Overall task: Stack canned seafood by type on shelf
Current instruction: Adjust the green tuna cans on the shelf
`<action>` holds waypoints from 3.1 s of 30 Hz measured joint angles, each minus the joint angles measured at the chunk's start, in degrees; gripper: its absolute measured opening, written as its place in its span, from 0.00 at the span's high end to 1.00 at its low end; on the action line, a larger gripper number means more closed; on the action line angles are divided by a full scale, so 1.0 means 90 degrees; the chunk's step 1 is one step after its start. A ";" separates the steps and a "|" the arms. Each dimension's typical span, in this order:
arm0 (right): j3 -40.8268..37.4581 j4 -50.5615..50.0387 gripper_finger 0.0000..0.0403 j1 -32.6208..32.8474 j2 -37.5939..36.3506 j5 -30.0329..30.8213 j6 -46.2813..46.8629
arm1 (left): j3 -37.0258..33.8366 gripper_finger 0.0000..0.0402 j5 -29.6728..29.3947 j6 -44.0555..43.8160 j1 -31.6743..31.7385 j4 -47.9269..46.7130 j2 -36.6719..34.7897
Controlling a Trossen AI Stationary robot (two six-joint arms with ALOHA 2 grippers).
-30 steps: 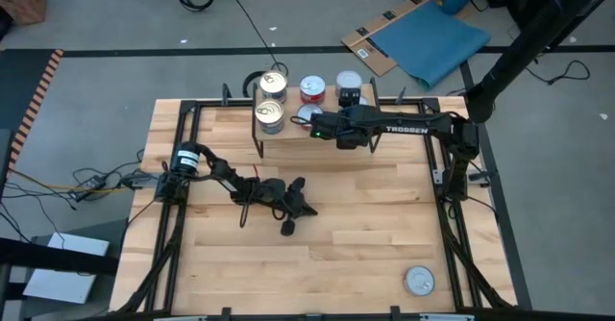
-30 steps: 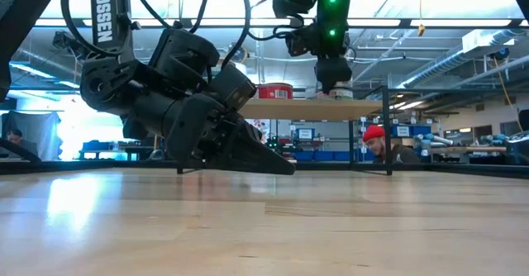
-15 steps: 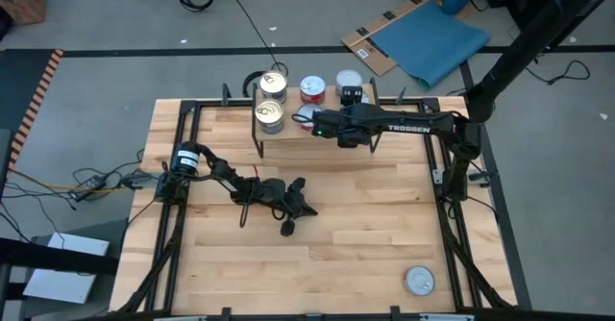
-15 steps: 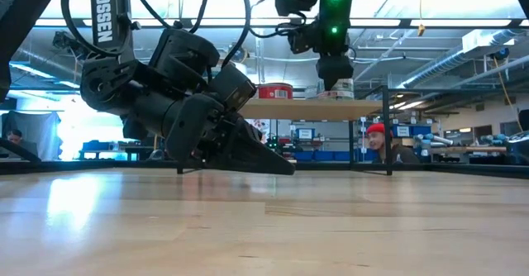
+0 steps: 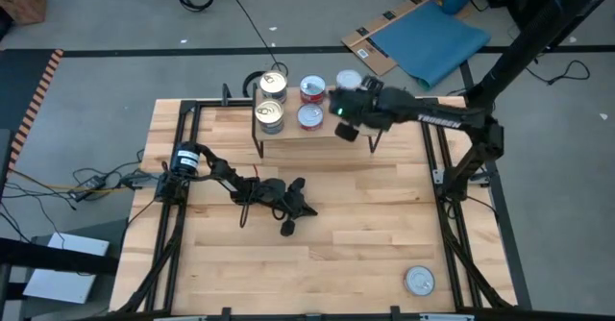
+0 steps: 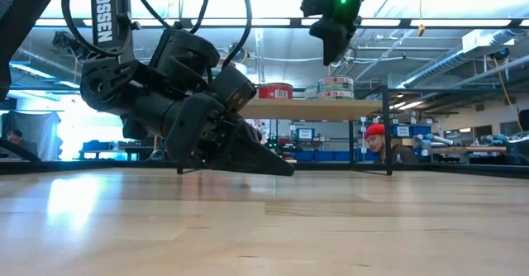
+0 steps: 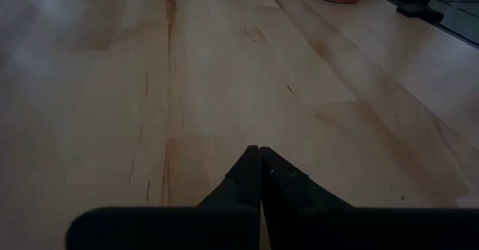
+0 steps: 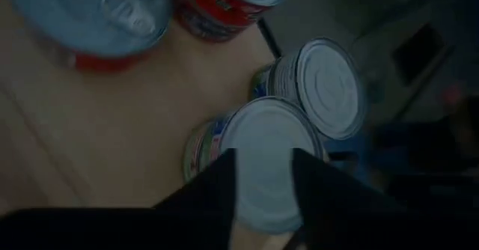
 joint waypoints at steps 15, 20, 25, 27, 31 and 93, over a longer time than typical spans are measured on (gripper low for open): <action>-0.0029 0.0259 0.99 -0.1220 0.0082 -0.1960 0.0062 | 0.0000 0.99 0.0000 -0.0027 0.0001 -0.0010 0.0000; -0.0029 0.0133 0.98 -0.1256 0.0082 -0.2197 0.0194 | 0.0000 0.99 0.0000 -0.0026 0.0000 -0.0027 0.0000; -0.0021 0.0112 0.99 -0.1242 0.0078 -0.2731 0.0272 | 0.0000 0.99 0.0000 -0.0029 0.0001 -0.0024 0.0000; -0.0014 0.0069 0.99 -0.1189 0.0070 -0.2931 0.0357 | 0.0000 0.99 0.0000 -0.0029 -0.0001 -0.0024 0.0000; -0.0007 0.0009 0.99 -0.1014 0.0058 -0.3146 0.0401 | 0.0000 0.99 0.0000 -0.0029 0.0000 -0.0024 0.0000; -0.0205 0.0989 0.99 -0.2483 0.0047 -0.3249 -0.0408 | 0.0002 0.99 -0.0007 -0.0032 0.0001 -0.0017 0.0000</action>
